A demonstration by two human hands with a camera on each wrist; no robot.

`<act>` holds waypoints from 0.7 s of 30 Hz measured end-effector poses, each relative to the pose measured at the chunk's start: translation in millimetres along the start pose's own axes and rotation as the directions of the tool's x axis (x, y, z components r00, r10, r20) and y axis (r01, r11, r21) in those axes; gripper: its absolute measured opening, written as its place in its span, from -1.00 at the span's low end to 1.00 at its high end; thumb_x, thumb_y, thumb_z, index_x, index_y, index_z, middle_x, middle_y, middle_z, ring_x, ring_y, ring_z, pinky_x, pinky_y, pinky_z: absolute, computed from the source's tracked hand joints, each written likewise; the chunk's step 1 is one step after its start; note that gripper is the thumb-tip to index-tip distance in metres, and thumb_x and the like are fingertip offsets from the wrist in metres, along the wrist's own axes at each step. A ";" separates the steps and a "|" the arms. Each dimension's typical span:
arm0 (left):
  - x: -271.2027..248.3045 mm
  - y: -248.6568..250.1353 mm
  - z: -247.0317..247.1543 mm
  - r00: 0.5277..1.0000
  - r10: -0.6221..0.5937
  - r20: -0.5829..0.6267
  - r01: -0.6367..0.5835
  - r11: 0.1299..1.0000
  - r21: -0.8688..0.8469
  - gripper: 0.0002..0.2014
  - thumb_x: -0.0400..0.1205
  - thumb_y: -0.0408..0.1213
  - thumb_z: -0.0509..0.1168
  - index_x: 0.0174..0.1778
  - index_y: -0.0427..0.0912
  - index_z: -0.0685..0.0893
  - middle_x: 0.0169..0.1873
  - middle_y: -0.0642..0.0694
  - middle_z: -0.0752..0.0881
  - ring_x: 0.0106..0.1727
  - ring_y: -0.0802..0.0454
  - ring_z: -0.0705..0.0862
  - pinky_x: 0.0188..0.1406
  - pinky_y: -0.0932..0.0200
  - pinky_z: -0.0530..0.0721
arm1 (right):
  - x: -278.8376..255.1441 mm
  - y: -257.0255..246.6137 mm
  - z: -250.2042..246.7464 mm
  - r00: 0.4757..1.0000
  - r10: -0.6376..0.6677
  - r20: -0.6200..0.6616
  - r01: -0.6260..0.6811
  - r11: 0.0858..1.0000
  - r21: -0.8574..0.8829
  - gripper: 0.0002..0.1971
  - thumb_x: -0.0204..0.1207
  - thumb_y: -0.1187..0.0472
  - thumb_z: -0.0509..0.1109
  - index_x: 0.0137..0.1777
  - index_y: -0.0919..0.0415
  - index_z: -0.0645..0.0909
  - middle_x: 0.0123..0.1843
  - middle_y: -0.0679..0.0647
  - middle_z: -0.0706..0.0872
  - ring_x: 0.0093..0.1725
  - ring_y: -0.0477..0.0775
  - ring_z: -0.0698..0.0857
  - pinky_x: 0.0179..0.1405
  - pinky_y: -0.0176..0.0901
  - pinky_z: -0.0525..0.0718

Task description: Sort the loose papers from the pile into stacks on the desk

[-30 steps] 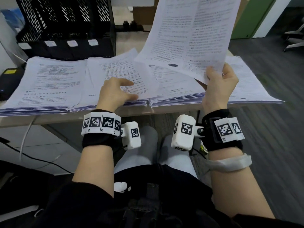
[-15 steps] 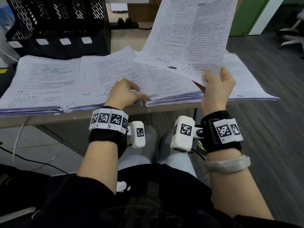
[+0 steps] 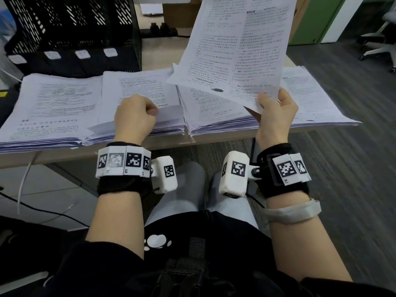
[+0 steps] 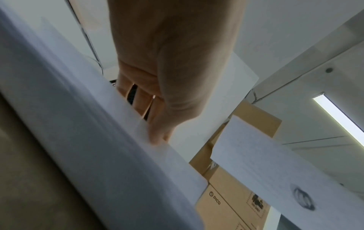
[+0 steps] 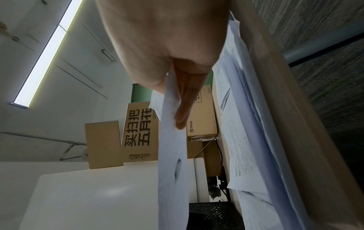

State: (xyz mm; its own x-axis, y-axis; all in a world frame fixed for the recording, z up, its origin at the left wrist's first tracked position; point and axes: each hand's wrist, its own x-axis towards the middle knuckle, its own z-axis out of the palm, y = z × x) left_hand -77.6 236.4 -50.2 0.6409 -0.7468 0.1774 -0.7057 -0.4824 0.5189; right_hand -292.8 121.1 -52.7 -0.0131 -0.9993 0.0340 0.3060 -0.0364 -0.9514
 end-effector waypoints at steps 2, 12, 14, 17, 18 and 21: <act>-3.2 -1.7 -7.1 0.997 -0.074 0.022 0.074 0.997 0.017 -0.70 0.48 -0.50 0.23 -0.02 -0.20 0.80 0.02 -0.28 0.77 0.13 -0.32 0.65 0.13 -0.01 0.60 | -1.6 2.0 0.3 1.000 0.009 0.015 -0.009 1.000 0.001 -0.80 0.38 0.45 0.30 -0.20 0.18 0.69 -0.16 0.11 0.75 -0.05 0.15 0.70 0.16 0.43 0.65; -5.5 47.4 -2.1 0.951 -0.288 0.113 0.276 0.621 -0.733 -0.58 0.69 -0.05 0.03 -0.08 -0.26 0.70 -0.28 -0.14 0.81 -0.28 -0.06 0.80 -0.26 0.16 0.70 | 4.0 -7.8 -23.2 0.993 0.032 0.114 -0.024 0.997 -0.076 -0.78 0.52 0.51 0.26 -0.07 0.20 0.64 -0.09 0.08 0.74 -0.14 0.01 0.73 -0.21 -0.12 0.80; -6.3 60.8 -0.5 0.951 -0.210 0.226 0.305 0.526 -0.794 -0.54 0.71 0.03 0.02 -0.06 -0.23 0.70 -0.33 -0.06 0.81 -0.42 0.04 0.78 -0.52 0.30 0.60 | 6.9 -10.1 -30.8 0.992 0.037 0.120 -0.027 0.996 -0.082 -0.77 0.51 0.50 0.28 -0.08 0.17 0.65 -0.10 0.08 0.75 -0.17 -0.01 0.75 -0.25 -0.16 0.78; -5.3 78.0 11.2 0.958 -0.117 0.263 0.286 0.486 -0.826 -0.79 0.68 -0.17 0.21 -0.19 -0.15 0.66 -0.31 0.00 0.77 -0.45 0.04 0.72 -0.64 0.36 0.43 | 11.0 -12.0 -40.2 0.995 0.027 0.094 -0.019 0.997 -0.081 -0.79 0.50 0.50 0.30 -0.08 0.20 0.67 -0.13 0.08 0.76 -0.23 -0.05 0.75 -0.30 -0.21 0.74; -3.7 82.1 16.3 0.961 -0.119 0.250 0.275 0.500 -0.821 -0.80 0.66 -0.27 0.25 -0.29 -0.15 0.62 -0.34 -0.02 0.71 -0.43 0.04 0.65 -0.65 0.36 0.44 | 12.7 -12.1 -42.6 0.997 0.020 0.074 -0.015 0.998 -0.061 -0.80 0.50 0.49 0.30 -0.04 0.23 0.67 -0.12 0.09 0.77 -0.23 -0.05 0.75 -0.30 -0.20 0.73; 0.4 96.7 34.1 0.965 -0.145 0.219 0.262 0.513 -0.817 -0.72 0.61 -0.42 0.26 -0.44 -0.15 0.50 -0.42 -0.08 0.59 -0.43 0.07 0.53 -0.66 0.38 0.45 | 17.6 -14.1 -51.9 0.997 0.051 -0.049 -0.047 0.996 0.082 -0.75 0.54 0.38 0.36 0.21 0.26 0.59 -0.05 0.09 0.74 -0.24 0.00 0.77 -0.27 -0.18 0.74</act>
State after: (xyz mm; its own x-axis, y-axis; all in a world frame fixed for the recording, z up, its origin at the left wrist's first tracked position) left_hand -155.9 173.8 -28.5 0.6545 -0.7510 -0.0870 0.0526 -0.0695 0.9962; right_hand -346.8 104.1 -54.6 -0.0444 -0.9986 -0.0301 0.3833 0.0109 -0.9236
